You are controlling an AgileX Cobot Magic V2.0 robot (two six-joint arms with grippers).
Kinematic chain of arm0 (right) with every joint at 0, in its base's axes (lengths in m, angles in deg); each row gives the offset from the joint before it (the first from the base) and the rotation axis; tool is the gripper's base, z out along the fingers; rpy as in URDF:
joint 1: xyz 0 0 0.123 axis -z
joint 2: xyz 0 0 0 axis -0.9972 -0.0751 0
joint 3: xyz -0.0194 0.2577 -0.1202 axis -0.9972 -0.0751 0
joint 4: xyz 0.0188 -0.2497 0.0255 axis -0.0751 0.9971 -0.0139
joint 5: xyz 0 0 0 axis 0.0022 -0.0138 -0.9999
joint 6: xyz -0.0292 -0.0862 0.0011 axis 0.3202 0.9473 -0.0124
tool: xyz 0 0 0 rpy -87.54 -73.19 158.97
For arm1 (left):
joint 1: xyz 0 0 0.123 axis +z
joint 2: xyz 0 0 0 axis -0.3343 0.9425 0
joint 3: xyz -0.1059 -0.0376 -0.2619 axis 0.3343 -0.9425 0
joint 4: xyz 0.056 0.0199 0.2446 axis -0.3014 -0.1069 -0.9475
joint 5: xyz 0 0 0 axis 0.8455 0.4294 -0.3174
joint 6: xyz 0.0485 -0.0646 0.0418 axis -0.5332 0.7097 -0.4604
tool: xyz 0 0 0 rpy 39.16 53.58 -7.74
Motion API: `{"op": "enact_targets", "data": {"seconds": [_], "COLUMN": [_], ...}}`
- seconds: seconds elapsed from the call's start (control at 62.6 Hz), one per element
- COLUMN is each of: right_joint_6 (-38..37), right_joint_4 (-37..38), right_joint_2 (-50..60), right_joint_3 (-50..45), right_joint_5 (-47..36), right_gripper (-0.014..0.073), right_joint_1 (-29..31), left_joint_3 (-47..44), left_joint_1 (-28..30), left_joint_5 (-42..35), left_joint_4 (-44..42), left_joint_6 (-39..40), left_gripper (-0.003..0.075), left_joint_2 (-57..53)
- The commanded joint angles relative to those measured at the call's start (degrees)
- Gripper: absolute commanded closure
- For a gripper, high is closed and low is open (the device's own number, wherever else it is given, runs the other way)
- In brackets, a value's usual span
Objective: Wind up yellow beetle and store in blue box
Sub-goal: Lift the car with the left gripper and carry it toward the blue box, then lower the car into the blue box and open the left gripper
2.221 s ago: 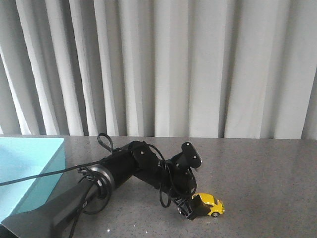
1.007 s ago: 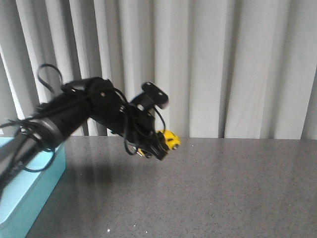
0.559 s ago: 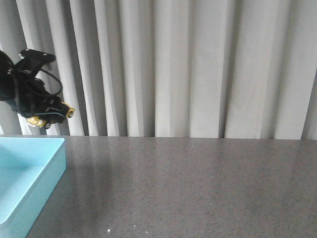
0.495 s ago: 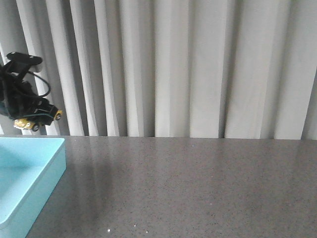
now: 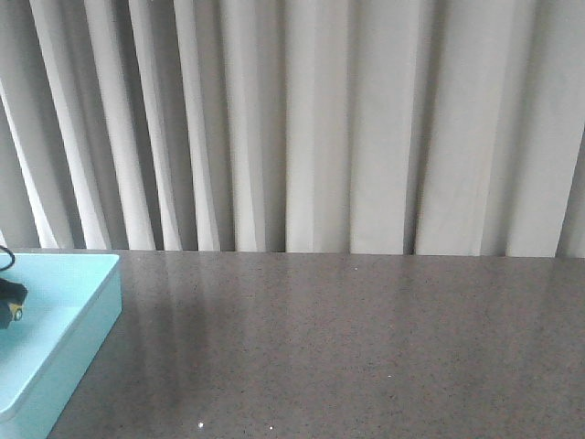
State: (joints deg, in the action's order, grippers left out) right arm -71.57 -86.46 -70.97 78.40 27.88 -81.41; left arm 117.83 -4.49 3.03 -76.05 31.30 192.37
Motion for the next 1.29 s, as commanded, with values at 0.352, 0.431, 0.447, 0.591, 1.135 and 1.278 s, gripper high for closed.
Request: {"op": "enact_targets", "data": {"seconds": [0.352, 0.431, 0.447, 0.591, 1.135, 1.278], "right_joint_6": [-0.06, -0.06, -0.06, -0.06, -0.06, -0.06], "right_joint_4": [0.58, 0.58, 0.58, 0.58, 0.58, 0.58], "right_joint_2": [0.01, 0.01, 0.01, 0.01, 0.01, 0.01], "right_joint_3": [1.34, 1.34, 1.34, 1.34, 1.34, 1.34], "right_joint_5": [-3.15, -3.15, -3.15, -3.15, -3.15, -3.15], "right_gripper": [0.0054, 0.0054, 0.0054, 0.0054, 0.0054, 0.0054], "right_joint_1": [-0.13, -0.13, -0.13, -0.13, -0.13, -0.13], "left_joint_3": [-0.88, -0.39, -0.21, 0.11, -17.95, -32.71], "left_joint_1": [-0.34, -0.34, -0.34, -0.34, -10.48, -15.27], "left_joint_5": [-7.17, -6.95, -6.81, -5.94, -1.31, -8.98], "left_joint_4": [1.74, 2.55, 2.63, 5.50, 4.62, -3.61], "left_joint_6": [0.00, -0.06, -0.06, -0.36, -1.06, 3.73], "left_gripper": [0.0246, 0.0169, 0.0157, 0.0105, 0.0134, 0.0134], "left_joint_2": [1.84, 0.41, -0.20, -5.72, -36.90, -47.20]}}
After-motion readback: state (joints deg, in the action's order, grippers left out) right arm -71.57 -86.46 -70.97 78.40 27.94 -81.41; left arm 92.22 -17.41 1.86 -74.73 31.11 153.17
